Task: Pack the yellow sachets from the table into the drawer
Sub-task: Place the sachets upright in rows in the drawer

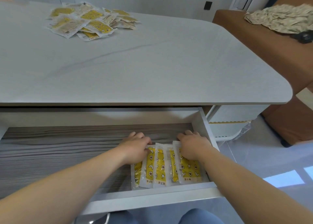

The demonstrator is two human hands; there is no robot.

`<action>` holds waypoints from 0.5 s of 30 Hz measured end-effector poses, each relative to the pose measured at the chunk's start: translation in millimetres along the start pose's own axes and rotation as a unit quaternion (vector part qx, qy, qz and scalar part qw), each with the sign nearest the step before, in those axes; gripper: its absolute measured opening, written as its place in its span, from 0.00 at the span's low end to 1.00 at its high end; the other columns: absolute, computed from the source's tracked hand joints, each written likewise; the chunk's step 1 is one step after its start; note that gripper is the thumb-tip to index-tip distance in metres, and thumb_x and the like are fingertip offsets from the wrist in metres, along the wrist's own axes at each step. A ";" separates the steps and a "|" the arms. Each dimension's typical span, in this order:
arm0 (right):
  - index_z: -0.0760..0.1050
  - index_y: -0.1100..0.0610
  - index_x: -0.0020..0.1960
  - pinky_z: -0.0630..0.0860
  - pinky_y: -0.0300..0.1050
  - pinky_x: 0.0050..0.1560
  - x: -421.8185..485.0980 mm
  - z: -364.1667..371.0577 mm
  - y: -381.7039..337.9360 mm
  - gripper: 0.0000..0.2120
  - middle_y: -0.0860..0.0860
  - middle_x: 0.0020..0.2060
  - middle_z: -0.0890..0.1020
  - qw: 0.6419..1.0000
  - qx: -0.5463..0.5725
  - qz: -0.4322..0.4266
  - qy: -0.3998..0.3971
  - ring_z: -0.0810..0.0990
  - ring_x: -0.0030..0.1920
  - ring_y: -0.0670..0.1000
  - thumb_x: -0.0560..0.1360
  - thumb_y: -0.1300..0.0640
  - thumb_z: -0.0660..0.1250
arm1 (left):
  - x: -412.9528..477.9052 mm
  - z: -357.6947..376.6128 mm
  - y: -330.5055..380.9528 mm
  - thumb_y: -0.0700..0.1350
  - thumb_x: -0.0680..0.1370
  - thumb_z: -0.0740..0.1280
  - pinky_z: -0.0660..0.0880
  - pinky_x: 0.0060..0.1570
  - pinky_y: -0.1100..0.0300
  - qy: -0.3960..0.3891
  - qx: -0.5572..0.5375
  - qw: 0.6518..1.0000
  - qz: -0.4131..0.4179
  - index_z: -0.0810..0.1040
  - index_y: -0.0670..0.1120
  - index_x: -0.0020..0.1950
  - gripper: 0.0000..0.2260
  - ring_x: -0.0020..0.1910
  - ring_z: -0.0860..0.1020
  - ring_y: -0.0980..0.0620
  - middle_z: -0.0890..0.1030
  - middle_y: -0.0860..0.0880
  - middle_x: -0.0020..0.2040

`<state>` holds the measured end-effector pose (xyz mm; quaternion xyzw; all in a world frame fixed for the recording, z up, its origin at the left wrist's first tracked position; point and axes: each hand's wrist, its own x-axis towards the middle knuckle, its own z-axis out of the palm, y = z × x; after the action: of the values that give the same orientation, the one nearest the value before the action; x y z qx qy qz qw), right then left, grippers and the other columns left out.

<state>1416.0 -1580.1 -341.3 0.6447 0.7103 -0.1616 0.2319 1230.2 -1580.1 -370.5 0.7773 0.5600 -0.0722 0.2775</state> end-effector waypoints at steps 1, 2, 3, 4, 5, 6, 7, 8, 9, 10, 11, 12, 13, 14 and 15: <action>0.59 0.53 0.73 0.69 0.54 0.65 -1.2 -0.7 -0.4 0.25 0.55 0.68 0.65 1.000 -0.002 0.001 -0.003 0.66 0.68 0.58 0.77 0.62 0.58 | -0.3 0.1 0.9 0.51 0.80 0.57 0.65 0.66 0.54 0.000 -0.002 1.000 -0.002 0.68 0.50 0.66 0.15 0.66 0.63 0.50 0.67 0.50 0.66; 0.61 0.54 0.72 0.72 0.53 0.63 -2.2 -1.3 -0.8 0.24 0.55 0.67 0.67 1.000 -0.003 0.004 -0.015 0.69 0.66 0.58 0.77 0.63 0.57 | -1.1 -0.1 1.6 0.51 0.80 0.57 0.65 0.65 0.55 0.002 -0.002 1.000 -0.007 0.69 0.50 0.64 0.13 0.65 0.64 0.51 0.68 0.50 0.65; 0.63 0.56 0.70 0.74 0.52 0.61 -3.2 -2.0 -1.3 0.21 0.56 0.65 0.70 0.999 -0.010 0.009 -0.029 0.72 0.63 0.58 0.77 0.63 0.56 | -1.5 -0.3 1.8 0.50 0.80 0.57 0.66 0.64 0.55 0.005 0.005 1.000 -0.014 0.70 0.49 0.62 0.13 0.64 0.65 0.51 0.68 0.50 0.64; 0.66 0.58 0.68 0.75 0.51 0.58 -4.2 -2.6 -2.0 0.19 0.56 0.62 0.73 0.999 -0.024 0.017 -0.039 0.75 0.60 0.57 0.78 0.64 0.55 | -1.8 -0.6 1.7 0.51 0.80 0.57 0.67 0.63 0.55 0.008 0.020 1.000 -0.021 0.69 0.48 0.62 0.13 0.63 0.65 0.50 0.69 0.49 0.64; 0.68 0.58 0.66 0.75 0.50 0.55 -4.6 -2.9 -2.6 0.17 0.56 0.60 0.75 0.998 -0.043 0.024 -0.040 0.76 0.58 0.57 0.78 0.64 0.54 | -1.9 -0.7 1.9 0.51 0.80 0.57 0.67 0.63 0.55 0.009 0.038 0.999 -0.028 0.69 0.47 0.63 0.14 0.63 0.66 0.50 0.70 0.49 0.63; 0.68 0.58 0.66 0.74 0.49 0.52 -5.5 -3.6 -3.3 0.17 0.55 0.59 0.76 0.997 -0.061 0.026 -0.035 0.77 0.57 0.56 0.78 0.63 0.54 | -2.1 -0.5 2.3 0.53 0.80 0.57 0.68 0.62 0.54 0.008 0.050 0.998 -0.033 0.68 0.47 0.64 0.16 0.64 0.66 0.49 0.70 0.48 0.64; 0.67 0.58 0.67 0.74 0.49 0.51 -5.7 -3.6 -3.9 0.17 0.55 0.60 0.76 0.997 -0.073 0.021 -0.027 0.76 0.59 0.56 0.78 0.62 0.54 | -2.0 0.0 3.0 0.54 0.79 0.59 0.68 0.62 0.54 0.003 0.053 0.998 -0.036 0.66 0.47 0.66 0.18 0.64 0.66 0.49 0.70 0.48 0.65; 0.64 0.57 0.69 0.73 0.50 0.53 -4.5 -2.3 -3.5 0.19 0.56 0.62 0.74 0.997 -0.071 0.009 -0.013 0.73 0.62 0.57 0.78 0.61 0.55 | -2.0 0.6 3.8 0.55 0.78 0.60 0.68 0.63 0.54 -0.004 0.048 0.998 -0.037 0.64 0.48 0.68 0.21 0.65 0.66 0.49 0.69 0.48 0.66; 0.60 0.55 0.72 0.72 0.51 0.57 -2.0 -0.5 -2.3 0.23 0.56 0.66 0.71 0.998 -0.058 -0.005 0.001 0.69 0.66 0.57 0.78 0.60 0.57 | -1.9 1.0 4.6 0.55 0.77 0.62 0.68 0.63 0.53 -0.013 0.040 0.998 -0.036 0.62 0.50 0.70 0.23 0.66 0.65 0.48 0.68 0.47 0.67; 0.56 0.53 0.74 0.70 0.53 0.61 0.0 1.4 -1.3 0.26 0.55 0.69 0.67 0.999 -0.042 -0.020 0.011 0.65 0.69 0.57 0.78 0.60 0.59 | -2.2 0.8 5.3 0.55 0.76 0.63 0.68 0.64 0.53 -0.022 0.031 0.999 -0.037 0.60 0.53 0.71 0.26 0.68 0.64 0.47 0.67 0.47 0.68; 0.54 0.51 0.75 0.69 0.54 0.63 1.8 2.6 -0.4 0.28 0.54 0.70 0.65 0.999 -0.032 -0.031 0.013 0.63 0.70 0.57 0.77 0.59 0.60 | -2.5 0.4 5.7 0.56 0.76 0.64 0.67 0.64 0.53 -0.027 0.025 0.998 -0.041 0.59 0.54 0.72 0.27 0.69 0.63 0.47 0.66 0.47 0.69; 0.55 0.50 0.75 0.68 0.54 0.64 3.0 3.2 0.0 0.29 0.54 0.70 0.64 0.999 -0.028 -0.034 0.011 0.61 0.71 0.57 0.77 0.59 0.60 | -3.0 -0.1 5.6 0.56 0.75 0.64 0.67 0.63 0.53 -0.028 0.023 0.998 -0.044 0.60 0.55 0.72 0.27 0.69 0.61 0.46 0.65 0.46 0.68; 0.56 0.51 0.74 0.68 0.54 0.64 3.4 3.3 0.0 0.28 0.54 0.70 0.63 0.999 -0.029 -0.028 0.009 0.61 0.70 0.57 0.77 0.59 0.61 | -3.3 -0.3 5.4 0.56 0.74 0.65 0.67 0.63 0.53 -0.023 0.021 0.998 -0.046 0.61 0.54 0.70 0.26 0.68 0.61 0.46 0.64 0.47 0.68; 0.57 0.51 0.73 0.69 0.54 0.63 3.5 3.3 -0.3 0.27 0.55 0.69 0.63 0.999 -0.028 -0.017 0.010 0.61 0.70 0.57 0.77 0.58 0.61 | -3.6 -0.5 4.8 0.56 0.74 0.66 0.67 0.62 0.53 -0.013 0.019 0.999 -0.045 0.63 0.53 0.68 0.25 0.68 0.60 0.47 0.63 0.47 0.67; 0.58 0.53 0.73 0.71 0.53 0.62 3.7 3.2 -0.5 0.27 0.56 0.68 0.63 1.000 -0.020 -0.002 0.018 0.63 0.68 0.58 0.77 0.57 0.62 | -3.7 -0.6 4.3 0.56 0.73 0.68 0.67 0.62 0.53 -0.002 0.019 0.999 -0.042 0.64 0.52 0.66 0.25 0.67 0.60 0.48 0.62 0.48 0.66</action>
<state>1415.7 -1578.7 -346.0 0.6414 0.7187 -0.1359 0.2316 1232.7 -1583.9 -367.0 0.7577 0.5903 -0.0963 0.2609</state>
